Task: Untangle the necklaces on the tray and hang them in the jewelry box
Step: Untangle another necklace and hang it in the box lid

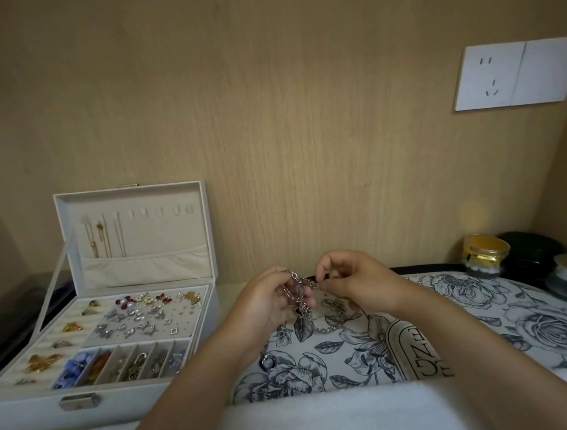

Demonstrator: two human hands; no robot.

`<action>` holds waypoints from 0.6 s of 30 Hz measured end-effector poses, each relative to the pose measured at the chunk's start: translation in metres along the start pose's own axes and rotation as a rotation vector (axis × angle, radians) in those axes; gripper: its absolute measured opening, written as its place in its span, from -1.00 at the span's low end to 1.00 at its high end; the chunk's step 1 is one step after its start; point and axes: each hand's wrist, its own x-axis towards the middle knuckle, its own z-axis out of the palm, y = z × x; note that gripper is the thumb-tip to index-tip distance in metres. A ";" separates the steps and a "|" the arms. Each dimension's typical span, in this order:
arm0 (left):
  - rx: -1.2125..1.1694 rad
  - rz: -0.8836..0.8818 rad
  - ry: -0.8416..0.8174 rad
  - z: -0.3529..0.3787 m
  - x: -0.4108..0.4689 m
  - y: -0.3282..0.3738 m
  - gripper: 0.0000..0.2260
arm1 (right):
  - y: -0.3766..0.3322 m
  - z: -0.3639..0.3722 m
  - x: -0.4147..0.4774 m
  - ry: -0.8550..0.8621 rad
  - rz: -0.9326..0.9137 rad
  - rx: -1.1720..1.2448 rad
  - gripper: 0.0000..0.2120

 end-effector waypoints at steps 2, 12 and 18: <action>-0.068 -0.007 0.004 -0.001 0.000 -0.001 -0.86 | -0.001 0.001 -0.001 -0.020 0.026 0.053 -0.74; 0.334 0.078 0.041 0.000 -0.005 0.001 -0.81 | -0.004 0.009 -0.003 0.003 0.040 0.180 -0.93; 0.572 0.188 0.116 -0.004 -0.003 -0.005 -0.87 | 0.000 0.006 -0.002 -0.006 0.142 0.145 -0.87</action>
